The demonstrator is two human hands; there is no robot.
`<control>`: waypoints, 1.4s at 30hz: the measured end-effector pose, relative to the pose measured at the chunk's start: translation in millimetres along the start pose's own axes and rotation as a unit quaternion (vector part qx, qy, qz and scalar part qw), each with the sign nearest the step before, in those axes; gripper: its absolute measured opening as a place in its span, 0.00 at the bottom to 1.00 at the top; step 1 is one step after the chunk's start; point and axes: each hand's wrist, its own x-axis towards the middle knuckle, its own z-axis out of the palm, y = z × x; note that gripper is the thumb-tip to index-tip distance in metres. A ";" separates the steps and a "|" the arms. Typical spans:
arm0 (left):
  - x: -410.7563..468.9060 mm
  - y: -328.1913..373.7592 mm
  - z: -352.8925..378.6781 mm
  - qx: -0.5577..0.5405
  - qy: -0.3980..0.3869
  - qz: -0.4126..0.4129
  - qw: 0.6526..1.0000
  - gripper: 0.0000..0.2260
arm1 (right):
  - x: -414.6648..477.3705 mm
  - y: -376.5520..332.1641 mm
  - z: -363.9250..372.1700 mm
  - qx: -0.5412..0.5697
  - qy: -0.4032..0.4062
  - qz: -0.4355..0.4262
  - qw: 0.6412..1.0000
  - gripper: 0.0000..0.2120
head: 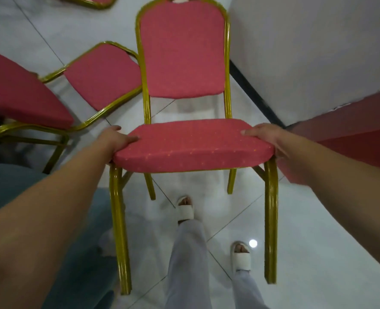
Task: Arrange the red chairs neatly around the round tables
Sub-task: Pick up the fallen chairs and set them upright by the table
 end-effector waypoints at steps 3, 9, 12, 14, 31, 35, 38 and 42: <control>-15.6 -30.6 8.2 -0.040 0.077 0.063 0.994 0.38 | -18.3 29.5 11.7 0.085 0.032 -0.069 0.994 0.30; -43.0 -144.2 86.2 0.002 0.107 0.092 0.990 0.31 | -17.8 155.2 63.0 0.148 0.029 -0.103 0.983 0.39; -49.1 -175.5 103.5 -0.001 0.098 0.089 0.991 0.33 | -15.8 184.7 71.9 0.165 0.016 -0.095 0.982 0.39; -55.1 -186.6 109.1 -0.013 0.101 0.090 0.991 0.33 | -19.1 194.6 75.8 0.157 0.023 -0.110 0.981 0.39; -298.0 -225.1 284.8 0.279 -0.057 -0.011 0.958 0.30 | -178.2 369.6 -23.2 -0.151 -0.129 -0.117 0.973 0.29; -328.2 -208.6 288.5 0.208 -0.096 0.027 0.973 0.21 | -197.7 383.6 -58.0 -0.174 -0.092 -0.139 0.971 0.26; -369.0 -213.2 289.8 0.160 -0.054 0.045 0.985 0.24 | -217.1 381.9 -67.1 -0.169 -0.066 -0.167 0.969 0.25; -419.6 -226.5 277.2 0.055 -0.027 0.065 0.996 0.30 | -256.8 370.0 -65.9 -0.148 -0.051 -0.196 0.968 0.24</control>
